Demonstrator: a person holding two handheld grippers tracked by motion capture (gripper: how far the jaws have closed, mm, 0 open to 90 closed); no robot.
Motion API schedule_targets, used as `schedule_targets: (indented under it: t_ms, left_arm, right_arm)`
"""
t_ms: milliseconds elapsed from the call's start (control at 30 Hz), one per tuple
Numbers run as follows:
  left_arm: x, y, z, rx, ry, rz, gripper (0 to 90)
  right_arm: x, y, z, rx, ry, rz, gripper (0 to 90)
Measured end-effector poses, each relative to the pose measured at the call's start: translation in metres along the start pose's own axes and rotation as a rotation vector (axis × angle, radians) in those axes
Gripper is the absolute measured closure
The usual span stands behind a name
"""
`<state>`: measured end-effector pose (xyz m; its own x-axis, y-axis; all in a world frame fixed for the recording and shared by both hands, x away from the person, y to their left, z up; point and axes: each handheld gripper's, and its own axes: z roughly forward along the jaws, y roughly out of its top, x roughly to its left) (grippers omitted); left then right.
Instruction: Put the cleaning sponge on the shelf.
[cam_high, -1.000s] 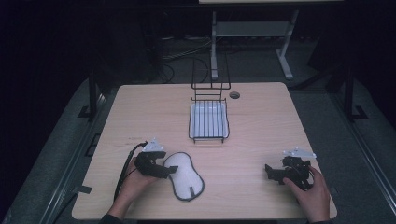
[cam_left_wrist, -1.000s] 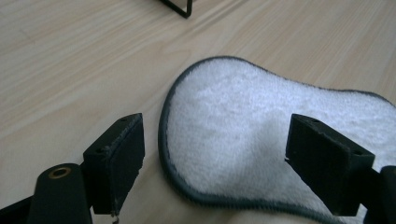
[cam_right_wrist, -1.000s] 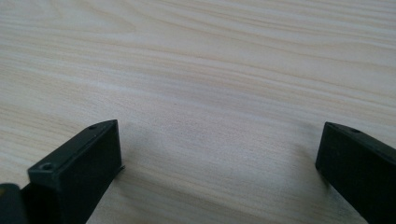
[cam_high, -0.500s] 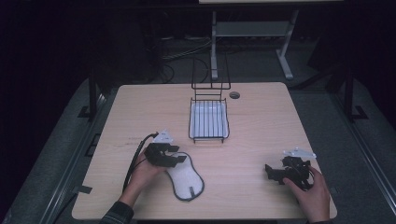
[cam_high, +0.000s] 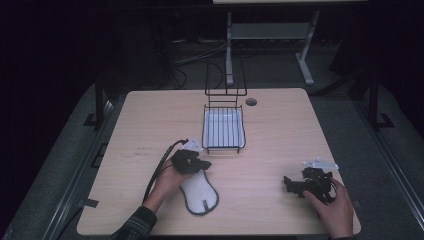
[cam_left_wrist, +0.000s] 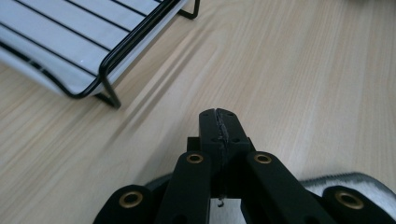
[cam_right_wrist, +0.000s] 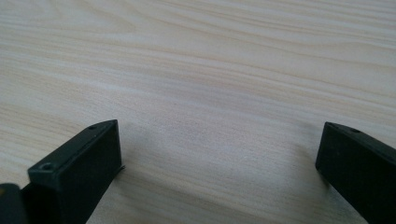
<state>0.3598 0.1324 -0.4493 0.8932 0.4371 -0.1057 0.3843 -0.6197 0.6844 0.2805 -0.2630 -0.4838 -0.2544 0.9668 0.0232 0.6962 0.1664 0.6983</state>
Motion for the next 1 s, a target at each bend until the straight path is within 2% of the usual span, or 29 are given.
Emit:
schedule_targets:
  t_ms: [67,100,233,267,467,633,1000]
  left_arm:
    - [0.0,0.0,0.005,0.018,0.003,-0.003,89.9]
    - [0.002,-0.001,0.007,0.045,0.01,0.001,89.9]
    - [0.006,-0.004,0.002,0.065,0.028,-0.011,89.9]
    - [0.009,-0.007,-0.001,0.059,0.033,-0.033,89.9]
    - [0.015,-0.016,-0.013,0.064,0.05,-0.053,89.9]
    - [0.018,-0.026,-0.025,0.048,0.064,-0.081,89.9]
    - [0.019,-0.047,-0.047,0.053,0.083,-0.11,89.9]
  right_arm:
    - [0.0,0.0,0.0,0.0,0.0,0.0,0.0]
    - [0.0,0.0,0.0,0.0,0.0,0.0,0.0]
    - [0.0,0.0,0.0,0.0,0.0,0.0,0.0]
    - [0.0,0.0,0.0,0.0,0.0,0.0,0.0]
    - [0.0,0.0,0.0,0.0,0.0,0.0,0.0]
    - [0.0,0.0,0.0,0.0,0.0,0.0,0.0]
    - [0.0,0.0,0.0,0.0,0.0,0.0,0.0]
